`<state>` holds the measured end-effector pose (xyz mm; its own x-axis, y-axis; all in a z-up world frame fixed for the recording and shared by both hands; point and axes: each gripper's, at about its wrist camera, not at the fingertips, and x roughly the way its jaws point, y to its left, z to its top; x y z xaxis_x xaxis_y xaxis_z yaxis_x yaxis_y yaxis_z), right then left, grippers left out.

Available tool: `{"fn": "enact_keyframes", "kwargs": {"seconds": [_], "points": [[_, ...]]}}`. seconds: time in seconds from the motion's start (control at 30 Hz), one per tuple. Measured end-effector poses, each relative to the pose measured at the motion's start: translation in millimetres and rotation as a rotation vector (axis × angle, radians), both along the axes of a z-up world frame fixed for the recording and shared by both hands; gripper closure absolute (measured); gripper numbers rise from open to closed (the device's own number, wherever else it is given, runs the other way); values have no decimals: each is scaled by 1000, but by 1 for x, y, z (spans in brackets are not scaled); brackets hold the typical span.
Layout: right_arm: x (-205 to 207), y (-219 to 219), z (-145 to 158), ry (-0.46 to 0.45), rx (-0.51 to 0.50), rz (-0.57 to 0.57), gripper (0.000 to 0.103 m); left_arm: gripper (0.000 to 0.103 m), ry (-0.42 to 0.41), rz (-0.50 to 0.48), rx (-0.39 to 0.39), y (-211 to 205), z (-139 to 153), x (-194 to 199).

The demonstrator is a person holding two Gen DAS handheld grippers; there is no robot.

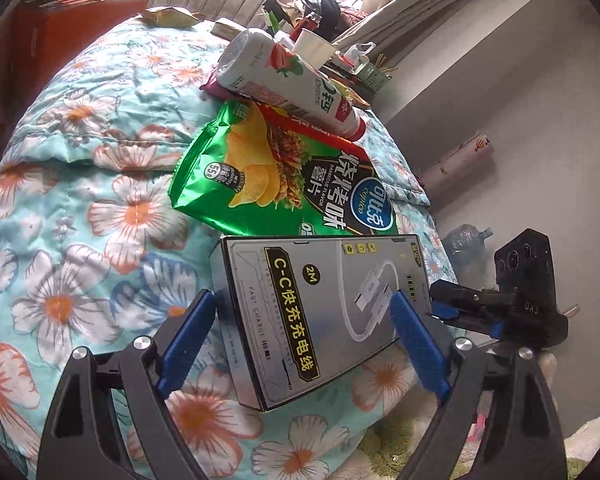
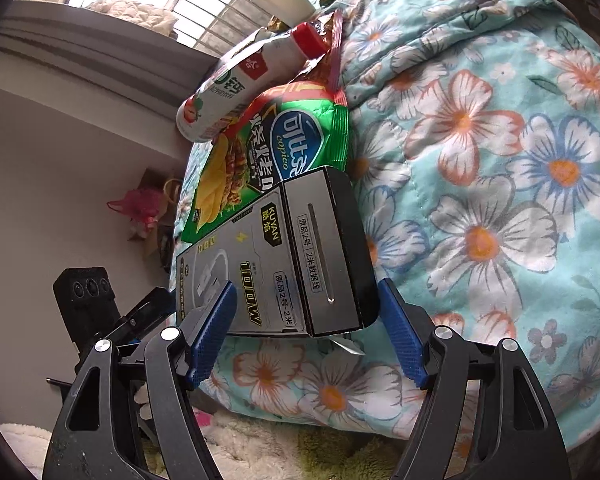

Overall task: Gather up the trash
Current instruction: 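Move both tools back to the bed toward the white cable box, then grasp the white KUYAN cable box with the right gripper and lift it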

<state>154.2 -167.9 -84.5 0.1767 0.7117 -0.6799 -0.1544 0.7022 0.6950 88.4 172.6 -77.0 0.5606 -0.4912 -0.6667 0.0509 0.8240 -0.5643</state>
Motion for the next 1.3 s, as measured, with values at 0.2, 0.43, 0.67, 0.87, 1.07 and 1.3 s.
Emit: {"fn": "enact_keyframes", "kwargs": {"seconds": [0.2,0.43,0.67,0.87,1.07,1.3], "points": [[-7,-52,1,19,55,-118,33,17,-14,-185,3,-53,10,-6],[17,-117,13,-45,26,-305,33,17,0,-398,-21,-126,2,23],[41,-162,39,-171,-125,-540,30,17,43,-538,-104,-183,-10,40],[3,-170,23,-52,47,-524,28,17,41,-488,-106,-162,-8,31],[2,-120,2,75,75,-431,26,17,-12,-375,-88,-124,5,37],[59,-78,13,-8,-122,-384,23,17,-47,-314,-81,-100,15,37]]}}
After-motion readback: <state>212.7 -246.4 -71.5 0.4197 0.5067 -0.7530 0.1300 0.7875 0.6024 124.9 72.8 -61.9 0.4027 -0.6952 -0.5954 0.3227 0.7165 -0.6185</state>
